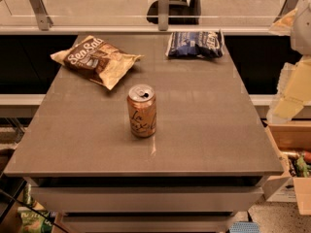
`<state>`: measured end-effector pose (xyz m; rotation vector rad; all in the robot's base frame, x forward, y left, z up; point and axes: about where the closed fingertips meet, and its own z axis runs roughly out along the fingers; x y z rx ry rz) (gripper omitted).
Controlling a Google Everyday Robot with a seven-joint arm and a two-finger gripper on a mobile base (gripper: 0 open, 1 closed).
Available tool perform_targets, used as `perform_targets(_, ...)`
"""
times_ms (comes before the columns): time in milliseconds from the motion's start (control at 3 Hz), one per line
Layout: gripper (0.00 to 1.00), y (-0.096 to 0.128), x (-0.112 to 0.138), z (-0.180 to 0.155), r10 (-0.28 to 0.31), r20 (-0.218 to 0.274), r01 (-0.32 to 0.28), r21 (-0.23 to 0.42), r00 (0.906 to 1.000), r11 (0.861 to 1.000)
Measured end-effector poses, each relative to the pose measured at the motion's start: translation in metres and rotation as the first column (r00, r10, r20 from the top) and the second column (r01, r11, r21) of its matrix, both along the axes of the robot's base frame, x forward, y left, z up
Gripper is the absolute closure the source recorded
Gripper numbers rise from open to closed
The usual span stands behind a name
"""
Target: Pick blue chip bag
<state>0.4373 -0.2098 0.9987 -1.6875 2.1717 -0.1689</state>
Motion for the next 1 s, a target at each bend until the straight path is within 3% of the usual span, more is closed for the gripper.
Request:
perform_targets(333,0.00,0.001,0.007,0.004,0.004,0.011,-0.004,-0.001,0.9999,1.000)
perform_targets(1000,0.00,0.004,0.052,0.009,0.015,0.057,-0.011,-0.065,0.9983,0.998)
